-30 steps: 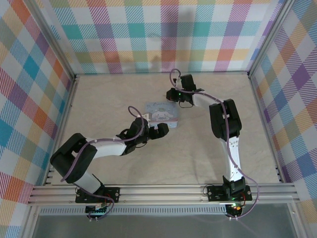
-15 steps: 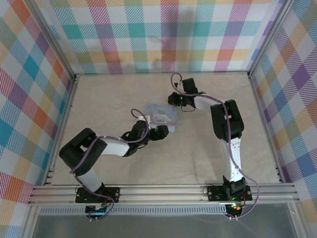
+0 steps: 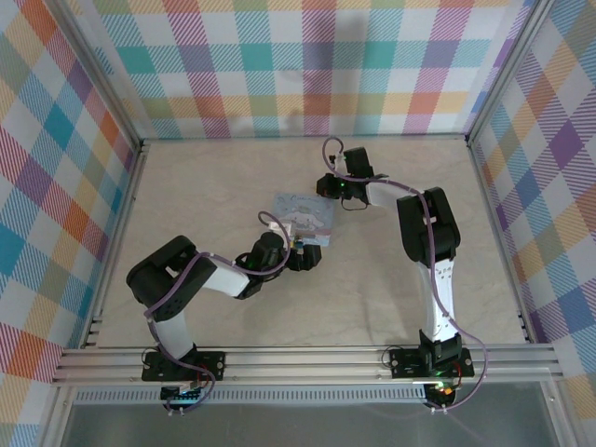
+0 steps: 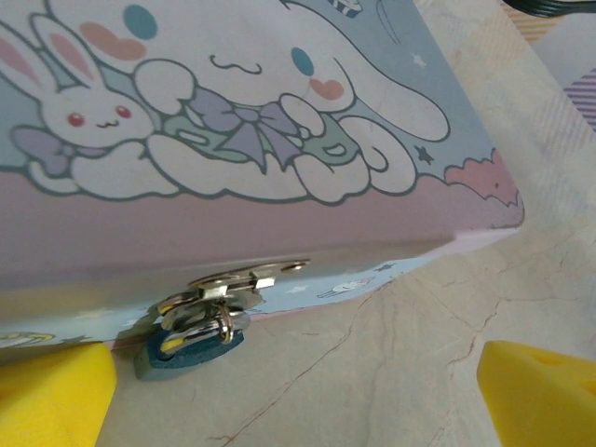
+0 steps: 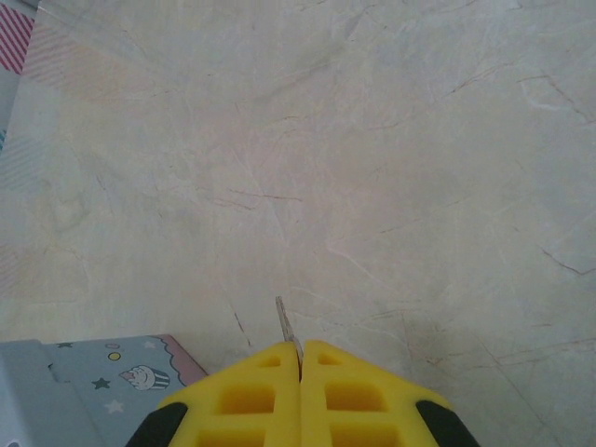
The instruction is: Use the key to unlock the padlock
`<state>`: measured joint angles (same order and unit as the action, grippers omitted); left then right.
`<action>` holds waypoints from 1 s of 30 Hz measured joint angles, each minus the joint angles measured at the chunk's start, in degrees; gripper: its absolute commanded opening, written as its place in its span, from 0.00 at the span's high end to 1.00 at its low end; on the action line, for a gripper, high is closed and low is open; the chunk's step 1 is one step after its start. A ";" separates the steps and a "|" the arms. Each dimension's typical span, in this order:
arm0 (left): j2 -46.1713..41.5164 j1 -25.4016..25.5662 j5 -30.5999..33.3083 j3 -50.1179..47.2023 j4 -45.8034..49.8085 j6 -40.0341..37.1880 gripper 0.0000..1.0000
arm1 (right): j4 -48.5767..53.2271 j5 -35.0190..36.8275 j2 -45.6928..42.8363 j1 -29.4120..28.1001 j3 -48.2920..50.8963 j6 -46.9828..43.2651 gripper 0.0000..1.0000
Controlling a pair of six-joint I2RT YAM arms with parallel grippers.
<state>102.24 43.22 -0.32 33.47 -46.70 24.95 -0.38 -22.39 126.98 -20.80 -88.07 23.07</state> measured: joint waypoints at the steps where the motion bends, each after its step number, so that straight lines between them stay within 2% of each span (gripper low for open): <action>1: 0.13 0.09 0.04 0.04 0.00 -0.50 0.00 | -0.11 0.00 -0.04 0.00 0.02 0.00 1.00; 7: 1.42 1.40 2.62 0.55 -0.48 -3.65 0.00 | -1.46 -0.02 -0.83 -0.02 1.33 0.04 1.00; 12: 3.19 3.91 8.28 1.75 -0.87 -5.68 0.00 | -2.58 0.02 -1.16 0.02 2.01 0.04 1.00; 17: 4.81 5.14 10.84 2.75 -1.46 -7.21 0.06 | -3.74 0.07 -1.27 0.20 2.47 0.17 1.00; 19: 4.90 5.14 9.88 2.80 -1.68 -7.48 0.07 | -3.96 0.09 -1.29 0.24 2.54 0.20 1.00; 22: 4.90 5.51 5.20 3.23 -2.23 -7.43 0.09 | -4.17 0.02 -1.46 0.11 2.97 0.24 1.00; 24: 4.90 5.68 2.12 3.23 -2.60 -7.08 0.14 | -4.35 0.13 -1.57 0.15 3.02 0.22 1.00; 30: 4.63 5.42 -3.41 3.21 -3.02 -4.72 0.13 | -4.92 0.26 -1.60 0.17 3.17 0.28 1.00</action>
<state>106.87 48.64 -3.73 36.69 -49.71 20.23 -5.30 -22.13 125.38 -20.62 -84.90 23.35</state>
